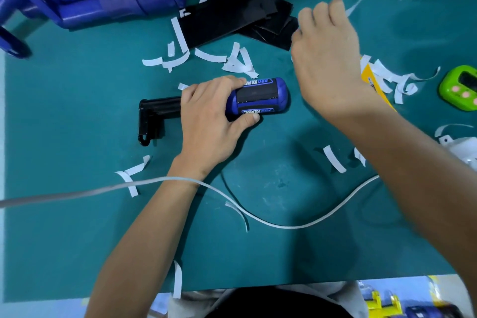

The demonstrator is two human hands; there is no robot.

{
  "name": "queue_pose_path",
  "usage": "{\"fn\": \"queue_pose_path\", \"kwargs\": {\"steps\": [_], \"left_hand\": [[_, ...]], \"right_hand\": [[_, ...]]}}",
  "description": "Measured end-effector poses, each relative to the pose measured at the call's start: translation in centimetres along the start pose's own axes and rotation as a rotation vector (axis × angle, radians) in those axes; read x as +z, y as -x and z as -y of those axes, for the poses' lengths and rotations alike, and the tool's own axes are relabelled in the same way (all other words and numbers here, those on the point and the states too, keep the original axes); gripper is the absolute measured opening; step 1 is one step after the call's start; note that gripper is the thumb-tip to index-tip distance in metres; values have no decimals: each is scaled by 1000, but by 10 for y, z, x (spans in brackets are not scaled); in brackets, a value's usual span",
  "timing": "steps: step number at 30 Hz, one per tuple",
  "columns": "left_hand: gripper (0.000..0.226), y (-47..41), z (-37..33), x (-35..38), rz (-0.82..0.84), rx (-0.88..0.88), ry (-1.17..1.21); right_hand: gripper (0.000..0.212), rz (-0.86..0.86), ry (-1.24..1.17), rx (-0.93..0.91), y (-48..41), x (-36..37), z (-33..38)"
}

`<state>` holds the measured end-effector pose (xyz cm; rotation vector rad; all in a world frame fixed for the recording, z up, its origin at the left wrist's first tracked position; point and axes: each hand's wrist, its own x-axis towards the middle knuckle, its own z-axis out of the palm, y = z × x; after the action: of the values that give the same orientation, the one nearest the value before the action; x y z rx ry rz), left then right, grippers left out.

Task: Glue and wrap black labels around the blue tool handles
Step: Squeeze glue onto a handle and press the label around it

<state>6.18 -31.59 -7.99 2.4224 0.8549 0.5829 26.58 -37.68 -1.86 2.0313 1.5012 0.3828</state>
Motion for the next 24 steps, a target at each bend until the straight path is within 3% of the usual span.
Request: {"fn": "queue_pose_path", "kwargs": {"steps": [6,9,12,15,19,21,24], "left_hand": [[55,0,1,1,-8,4,10],[55,-1,0,1,-10,7,15],[54,-1,0,1,-15,7,14],[55,-2,2,2,-15,-6,2],[56,-1,3,4,-22,-14,-6],[56,-1,2,4,-27,-16,-2],[59,-1,1,3,-38,-25,2]], "right_hand": [[45,-72,64,-144,16,-21,4],[43,-269,-467,-165,31,-21,0],[37,-535,-1146,32,63,-23,9],[40,-446,-1502,289,87,-18,39],[62,-256,-1660,354,90,-6,72],[56,-272,-1724,405,89,-1,78],[35,-422,-1618,498,90,5,74]]}}
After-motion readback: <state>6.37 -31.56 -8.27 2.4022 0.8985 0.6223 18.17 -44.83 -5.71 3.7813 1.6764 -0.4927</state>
